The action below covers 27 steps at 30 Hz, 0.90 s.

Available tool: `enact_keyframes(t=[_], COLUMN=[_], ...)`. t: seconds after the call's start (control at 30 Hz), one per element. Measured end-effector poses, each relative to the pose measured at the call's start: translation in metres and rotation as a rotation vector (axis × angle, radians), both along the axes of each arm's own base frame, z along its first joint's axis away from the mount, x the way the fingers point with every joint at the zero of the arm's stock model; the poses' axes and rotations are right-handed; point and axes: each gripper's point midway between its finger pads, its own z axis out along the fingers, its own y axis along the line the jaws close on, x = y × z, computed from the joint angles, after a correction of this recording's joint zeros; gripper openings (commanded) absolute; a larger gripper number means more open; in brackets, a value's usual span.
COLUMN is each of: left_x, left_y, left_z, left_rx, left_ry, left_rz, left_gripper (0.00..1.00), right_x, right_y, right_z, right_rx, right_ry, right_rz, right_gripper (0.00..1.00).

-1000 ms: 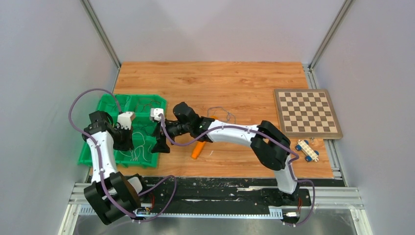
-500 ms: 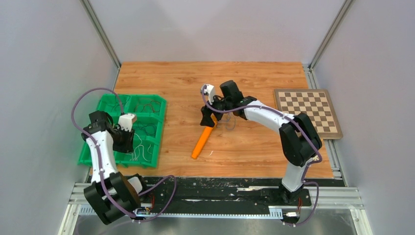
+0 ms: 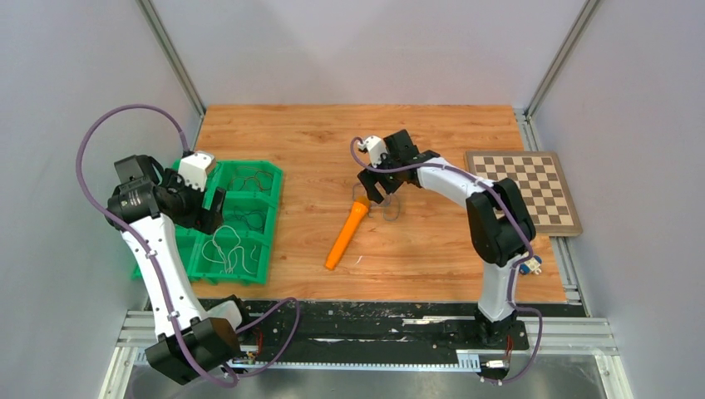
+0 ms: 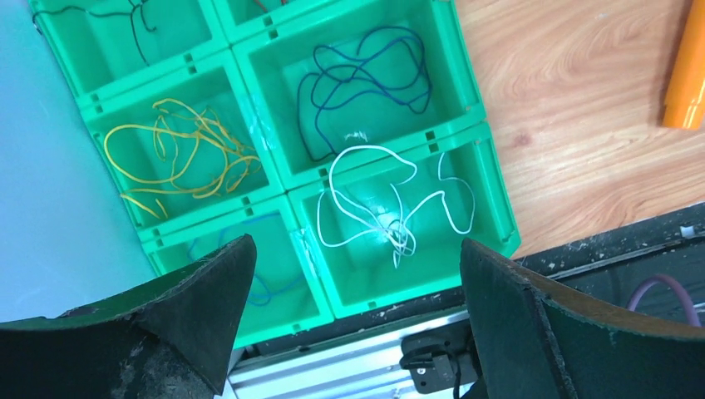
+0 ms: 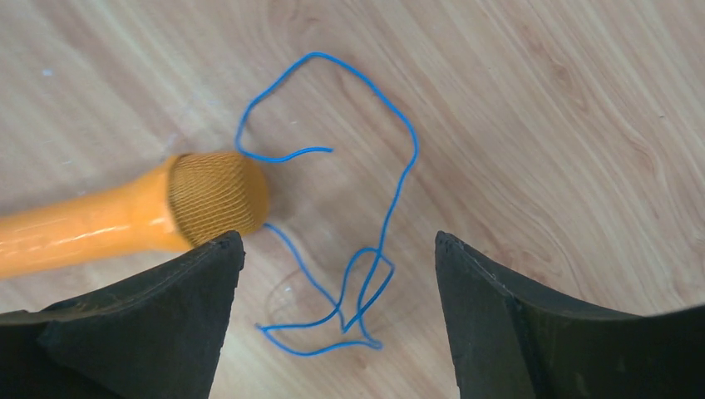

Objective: Untangle the cables

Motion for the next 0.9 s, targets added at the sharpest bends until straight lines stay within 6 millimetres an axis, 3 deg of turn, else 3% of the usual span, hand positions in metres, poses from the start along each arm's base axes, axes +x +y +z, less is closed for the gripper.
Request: enact_keyframes(t=[0.1,0.17,0.27,0.37,0.53,0.63,0.67,0.7,0.77,0.9], left_x=[0.006,0.008,0.009,0.011,0.018,0.031,0.038,0.045,0.057,0.072], left_y=[-0.004,-0.01,-0.019,-0.027,-0.04,-0.051,-0.056,-0.06,-0.071,-0.105], left_z=[0.007,0.007,0.008,0.012,0.02,0.036,0.046,0.055,0.076,0.111], left_rx=[-0.021,-0.035,-0.046,-0.05,-0.074,-0.117,-0.143,-0.165,-0.227,-0.354], left_ry=[-0.015,-0.014,-0.018,-0.036,-0.074,-0.11,-0.138,-0.165,-0.232,-0.338], left_rz=[-0.008,-0.018,-0.043,-0.064,-0.093,-0.122,-0.134,-0.145,-0.178,-0.284], left_gripper=[1.0,1.0,1.0,1.0,1.0,1.0,1.0,1.0,1.0,1.0], right_x=[0.01,0.013,0.011,0.014,0.013,0.019,0.024,0.027,0.027,-0.001], right_y=[-0.005,-0.009,-0.015,-0.019,-0.027,-0.025,-0.018,-0.018,-0.007,0.014], right_z=[-0.018,-0.032,-0.052,-0.051,-0.037,0.003,0.038,0.052,0.104,0.21], right_rx=[-0.055,-0.089,-0.138,-0.142,-0.142,-0.069,0.004,0.033,0.145,0.367], right_ry=[0.006,0.019,0.049,0.043,0.035,-0.019,-0.067,-0.089,-0.164,-0.305], right_rz=[-0.029,-0.041,-0.045,-0.045,-0.032,-0.013,0.008,0.011,0.062,0.198], right_gripper=[0.8,0.7,0.37,0.03,0.0,0.0,0.0,0.0,0.0,0.0])
